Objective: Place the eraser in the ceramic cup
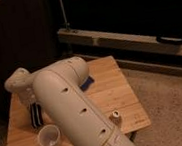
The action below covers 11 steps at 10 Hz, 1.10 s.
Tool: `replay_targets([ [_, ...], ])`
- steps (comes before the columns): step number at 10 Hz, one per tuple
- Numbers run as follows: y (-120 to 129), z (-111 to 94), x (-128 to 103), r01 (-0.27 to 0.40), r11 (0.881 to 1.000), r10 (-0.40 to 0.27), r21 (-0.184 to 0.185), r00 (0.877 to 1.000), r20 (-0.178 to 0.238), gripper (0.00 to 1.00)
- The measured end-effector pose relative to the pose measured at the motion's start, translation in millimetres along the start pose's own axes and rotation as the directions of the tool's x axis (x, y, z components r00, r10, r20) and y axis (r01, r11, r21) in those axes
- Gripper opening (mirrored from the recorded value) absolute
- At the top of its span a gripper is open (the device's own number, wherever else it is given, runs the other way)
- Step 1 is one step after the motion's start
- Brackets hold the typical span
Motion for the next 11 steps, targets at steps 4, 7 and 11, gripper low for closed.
replay_targets([
  [4, -3, -1, -1, -0.002, 1.0, 0.002, 0.001, 1.0, 0.001, 0.0],
  [7, -1, -10, 3, 0.007, 1.0, -0.007, 0.015, 1.0, 0.026, 0.0],
  [11, -2, -94, 5, 0.026, 0.999, -0.033, 0.047, 0.99, 0.136, 0.0],
])
